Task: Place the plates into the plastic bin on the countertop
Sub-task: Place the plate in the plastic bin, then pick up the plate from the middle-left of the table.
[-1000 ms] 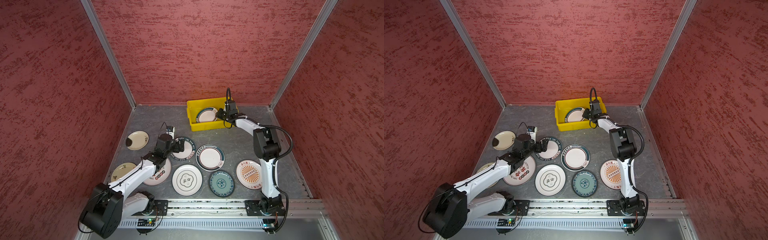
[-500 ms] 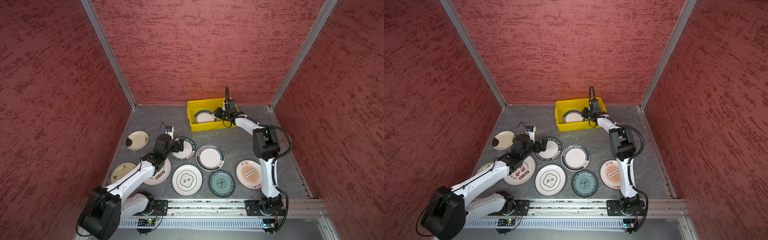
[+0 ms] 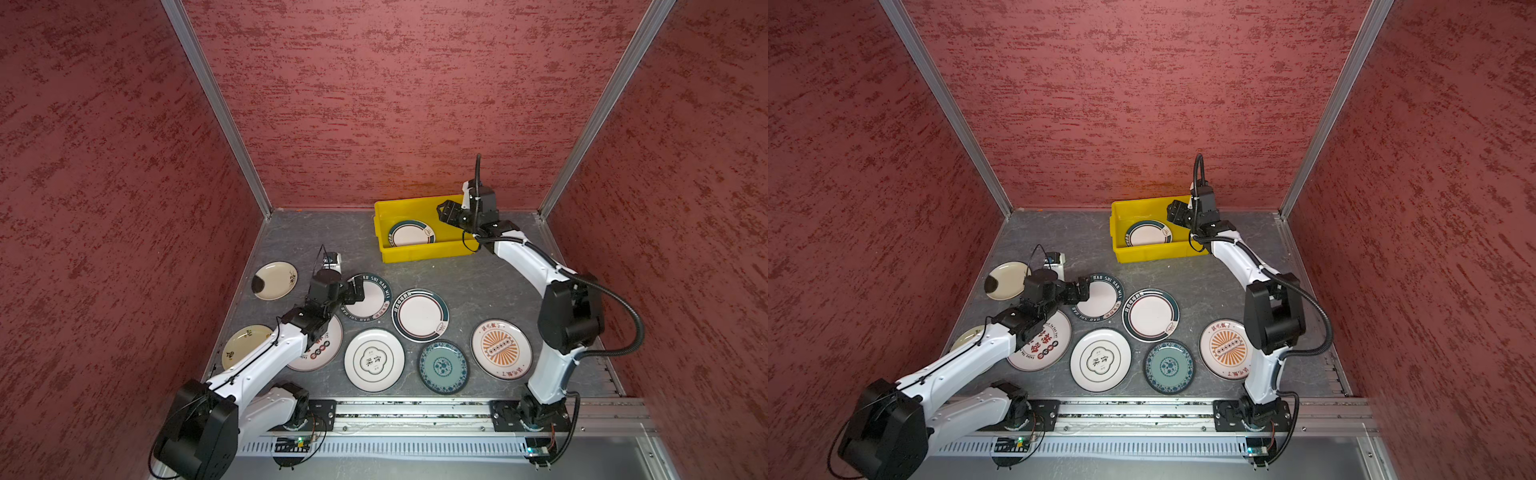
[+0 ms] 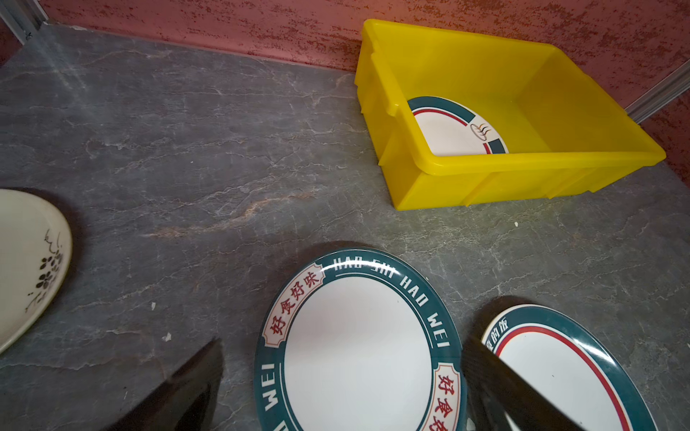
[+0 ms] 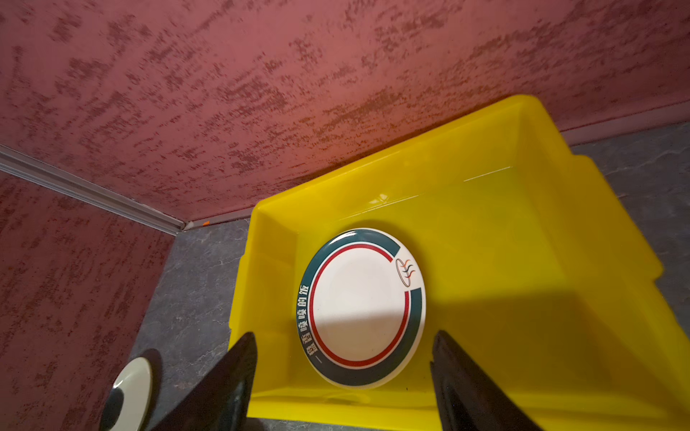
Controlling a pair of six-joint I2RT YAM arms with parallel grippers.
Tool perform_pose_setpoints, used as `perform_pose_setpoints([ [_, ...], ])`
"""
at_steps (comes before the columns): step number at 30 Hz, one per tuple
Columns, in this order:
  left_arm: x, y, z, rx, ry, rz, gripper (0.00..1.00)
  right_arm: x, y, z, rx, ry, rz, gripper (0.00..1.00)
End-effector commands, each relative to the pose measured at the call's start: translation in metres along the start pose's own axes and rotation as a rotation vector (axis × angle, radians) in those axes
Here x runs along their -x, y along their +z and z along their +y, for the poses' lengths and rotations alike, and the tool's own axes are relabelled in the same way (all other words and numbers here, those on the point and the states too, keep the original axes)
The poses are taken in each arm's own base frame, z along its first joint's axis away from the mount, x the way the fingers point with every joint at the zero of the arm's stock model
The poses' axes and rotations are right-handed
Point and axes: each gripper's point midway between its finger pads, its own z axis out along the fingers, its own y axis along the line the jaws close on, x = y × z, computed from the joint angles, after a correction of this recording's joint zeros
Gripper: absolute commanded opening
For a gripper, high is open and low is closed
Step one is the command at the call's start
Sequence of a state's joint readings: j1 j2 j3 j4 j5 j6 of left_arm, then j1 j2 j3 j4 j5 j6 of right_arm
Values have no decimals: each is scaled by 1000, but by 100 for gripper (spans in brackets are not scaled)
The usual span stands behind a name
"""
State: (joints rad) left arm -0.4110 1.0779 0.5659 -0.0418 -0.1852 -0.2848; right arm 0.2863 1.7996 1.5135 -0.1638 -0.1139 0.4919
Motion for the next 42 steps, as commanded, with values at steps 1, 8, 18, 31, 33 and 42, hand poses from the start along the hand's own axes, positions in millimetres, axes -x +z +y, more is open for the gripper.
perform_pose_setpoints([
  [1,15,-5,7,29,-99,-23,99,-3,-28,0,1,-32,-28,77],
  [8,5,-12,50,185,-285,50,99,-46,-75,-1,88,-29,2,83],
  [18,-7,-36,125,396,-525,89,100,-104,-121,-14,174,-12,28,88],
  [31,-15,-39,181,411,-771,78,100,-134,-125,-14,239,-36,91,91],
  [33,-12,-40,186,371,-817,71,99,-136,-124,-12,260,-29,97,92],
  [42,-33,-47,223,364,-1067,35,92,-137,-124,-1,328,-19,103,93],
])
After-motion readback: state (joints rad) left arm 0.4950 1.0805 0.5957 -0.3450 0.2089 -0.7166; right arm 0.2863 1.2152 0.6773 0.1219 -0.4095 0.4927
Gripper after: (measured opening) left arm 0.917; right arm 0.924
